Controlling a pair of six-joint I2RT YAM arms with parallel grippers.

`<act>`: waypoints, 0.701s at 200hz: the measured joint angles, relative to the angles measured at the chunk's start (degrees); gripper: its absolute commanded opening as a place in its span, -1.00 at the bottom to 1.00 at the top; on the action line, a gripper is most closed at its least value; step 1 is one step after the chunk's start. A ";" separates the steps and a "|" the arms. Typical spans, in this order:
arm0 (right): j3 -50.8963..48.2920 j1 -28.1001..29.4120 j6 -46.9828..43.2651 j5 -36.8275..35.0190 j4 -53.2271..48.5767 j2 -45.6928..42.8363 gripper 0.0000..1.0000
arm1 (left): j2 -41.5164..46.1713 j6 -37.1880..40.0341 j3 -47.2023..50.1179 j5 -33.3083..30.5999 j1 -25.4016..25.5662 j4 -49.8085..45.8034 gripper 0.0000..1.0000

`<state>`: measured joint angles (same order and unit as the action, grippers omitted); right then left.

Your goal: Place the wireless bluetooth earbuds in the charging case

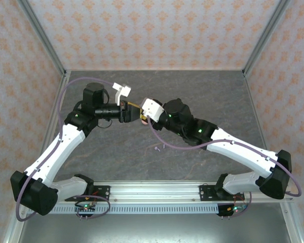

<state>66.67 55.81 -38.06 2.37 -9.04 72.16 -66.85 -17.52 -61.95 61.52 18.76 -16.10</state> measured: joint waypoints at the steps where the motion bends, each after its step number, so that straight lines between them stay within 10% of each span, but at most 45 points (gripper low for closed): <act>1: -0.02 0.00 0.04 -0.02 0.00 0.00 -0.16 | -0.04 -0.02 -0.02 0.02 0.00 -0.02 -0.06; 70: -0.09 0.02 -0.15 -1.18 -0.09 0.00 -0.12 | -0.72 2.25 -1.22 0.70 0.37 -1.33 -0.44; 140: -0.09 -0.46 1.84 -0.63 -2.43 -1.20 0.63 | -0.70 5.49 -1.33 -0.37 1.14 -2.19 -0.70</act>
<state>66.59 55.35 -36.23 1.74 -11.46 70.96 -67.55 -12.03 -63.29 61.14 19.90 -18.28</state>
